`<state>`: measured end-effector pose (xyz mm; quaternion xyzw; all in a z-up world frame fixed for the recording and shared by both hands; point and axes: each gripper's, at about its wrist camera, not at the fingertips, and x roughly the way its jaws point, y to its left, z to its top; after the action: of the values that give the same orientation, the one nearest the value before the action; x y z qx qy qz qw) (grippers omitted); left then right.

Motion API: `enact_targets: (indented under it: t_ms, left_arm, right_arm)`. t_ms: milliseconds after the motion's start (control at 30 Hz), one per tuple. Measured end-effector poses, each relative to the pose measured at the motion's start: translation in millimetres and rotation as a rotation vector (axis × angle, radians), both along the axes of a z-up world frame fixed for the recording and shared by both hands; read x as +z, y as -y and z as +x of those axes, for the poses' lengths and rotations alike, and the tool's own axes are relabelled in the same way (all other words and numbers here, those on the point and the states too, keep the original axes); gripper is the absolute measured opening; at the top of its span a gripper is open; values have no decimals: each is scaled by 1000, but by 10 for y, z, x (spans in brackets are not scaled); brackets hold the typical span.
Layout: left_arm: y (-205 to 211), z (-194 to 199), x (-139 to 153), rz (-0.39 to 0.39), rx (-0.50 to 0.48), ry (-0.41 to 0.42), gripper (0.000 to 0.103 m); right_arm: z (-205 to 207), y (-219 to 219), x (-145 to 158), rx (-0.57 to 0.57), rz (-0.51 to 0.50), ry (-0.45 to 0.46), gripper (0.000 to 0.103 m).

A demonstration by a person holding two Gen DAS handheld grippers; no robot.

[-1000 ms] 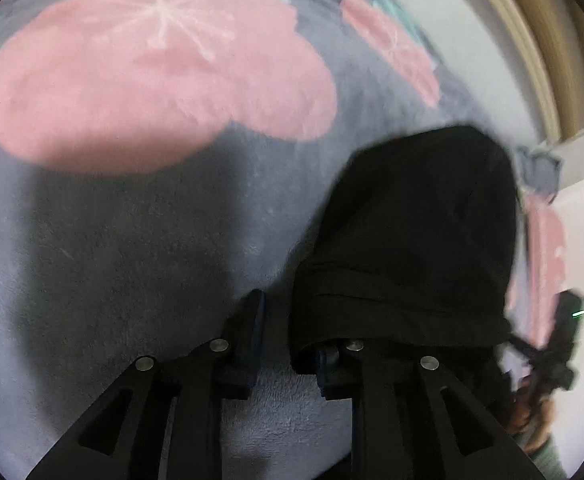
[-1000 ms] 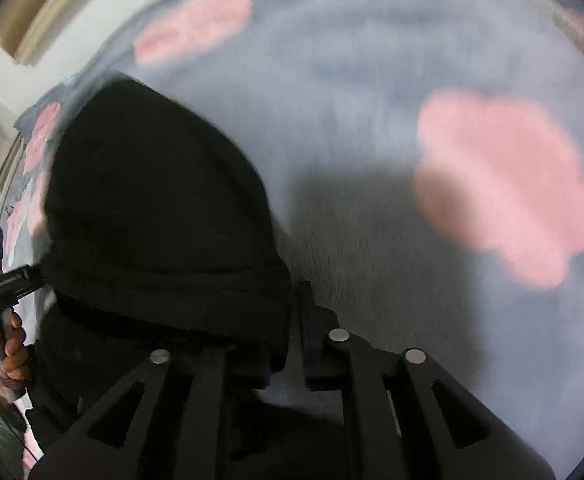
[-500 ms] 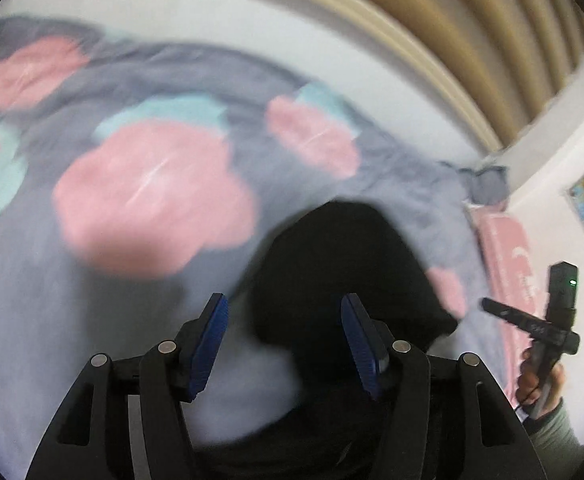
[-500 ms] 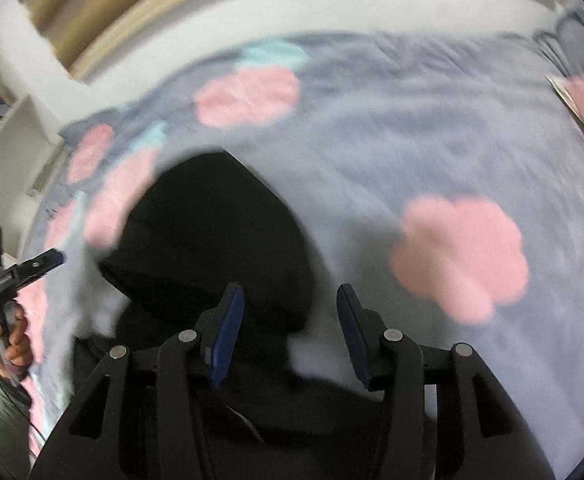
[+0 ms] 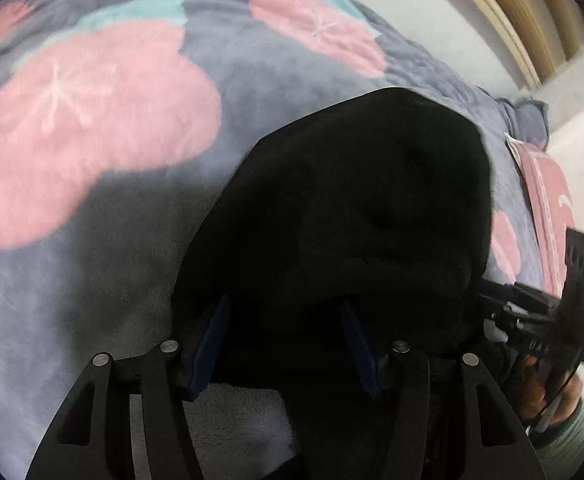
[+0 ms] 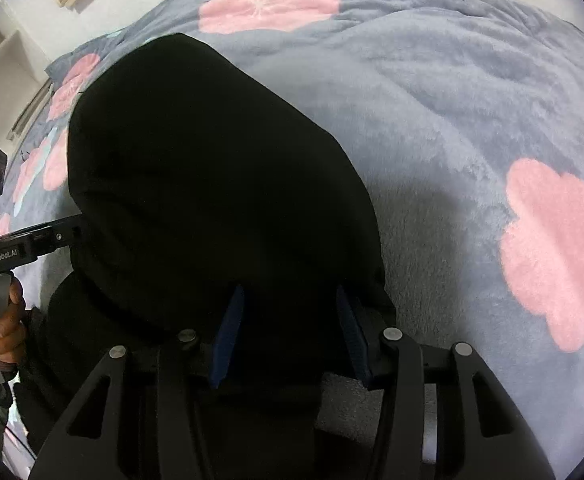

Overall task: Fold large clothes
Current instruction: 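Lift the hem with both grippers and fold it toward the hood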

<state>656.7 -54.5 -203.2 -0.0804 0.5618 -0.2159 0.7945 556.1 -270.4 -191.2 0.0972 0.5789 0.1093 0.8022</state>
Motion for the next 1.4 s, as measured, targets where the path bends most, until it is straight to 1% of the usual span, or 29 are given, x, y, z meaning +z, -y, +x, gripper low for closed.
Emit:
enact_targets:
  t_ms: [67, 133, 167, 233, 267, 300, 333, 367, 433, 500, 533, 600, 700, 767, 800, 833, 900, 967, 1000, 1033, 1067, 1100, 1133, 1167, 1200, 1233, 1333, 1400]
  left_arm:
    - [-66, -33, 159, -17, -17, 30, 59]
    - [-147, -43, 372, -62, -29, 66, 59]
    - [-200, -27, 522, -95, -32, 94, 60]
    - [-251, 12, 694, -127, -39, 124, 67]
    - [-272, 84, 772, -134, -39, 134, 77]
    - [-278, 192, 837, -133, -35, 142, 79]
    - [-262, 213, 852, -131, -41, 145, 79]
    - [-231, 331, 858, -118, -61, 142, 79]
    - [-176, 486, 808, -114, -83, 122, 79]
    - [-110, 698, 662, -137, -110, 71, 79]
    - [-89, 737, 609, -144, -120, 50, 79]
    - [19, 915, 444, -144, -135, 7, 79]
    - [73, 1010, 275, -165, -165, -30, 79]
    - [114, 1033, 215, -184, -185, -60, 79]
    - [156, 1042, 167, -201, -203, -77, 79]
    - [199, 1048, 130, -209, -214, -86, 79]
    - [275, 1028, 66, -198, -231, -94, 79]
    - [316, 990, 58, -183, -238, -75, 79]
    - [325, 983, 59, -181, -239, -72, 71]
    - [336, 979, 60, -178, -242, -71, 61]
    - [349, 966, 59, -166, -249, -71, 37]
    - [346, 955, 63, -168, -253, -72, 24]
    - [334, 933, 85, -180, -258, -62, 21]
    - [314, 871, 150, -190, -265, -35, 18]
    - [300, 818, 211, -198, -266, -19, 17]
    - [283, 774, 263, -202, -267, -8, 17]
    - [204, 463, 596, -209, -272, 65, 16]
    - [146, 224, 823, -208, -281, 109, 16]
  right_arm:
    - [-13, 69, 144, 12, 7, 6, 51]
    - [-4, 139, 385, 29, 24, 48, 52]
    - [24, 171, 462, 34, 33, 62, 52]
    - [137, 236, 637, 47, 64, 87, 53]
    - [191, 250, 678, 53, 72, 93, 53]
    - [267, 254, 724, 61, 74, 102, 53]
    - [354, 242, 751, 75, 61, 108, 53]
    - [412, 235, 753, 84, 51, 111, 53]
    - [584, 186, 722, 115, 47, 104, 53]
    - [723, 161, 668, 134, 57, 86, 53]
    - [803, 113, 630, 146, 62, 76, 53]
    - [879, 97, 552, 162, 62, 64, 53]
    - [1094, -17, 376, 183, 86, 26, 53]
    - [1189, -60, 238, 185, 105, -1, 53]
    - [1244, -70, 155, 183, 128, -23, 56]
    - [1288, -76, 105, 175, 144, -36, 67]
    - [1329, -85, 6, 163, 187, -56, 75]
    - [1328, -111, -39, 166, 197, -59, 75]
    - [1313, -135, -37, 175, 189, -50, 75]
    - [1289, -155, -21, 185, 183, -38, 67]
    - [1273, -166, -14, 198, 186, -34, 58]
    - [1235, -191, 17, 221, 178, -22, 41]
    - [1202, -207, 57, 236, 166, -4, 33]
    - [1130, -222, 138, 254, 154, 21, 29]
    - [1065, -232, 209, 267, 153, 33, 20]
    - [1020, -233, 268, 273, 151, 43, 18]
    - [704, -288, 616, 299, 114, 111, 17]
    - [477, -311, 831, 309, 106, 148, 17]
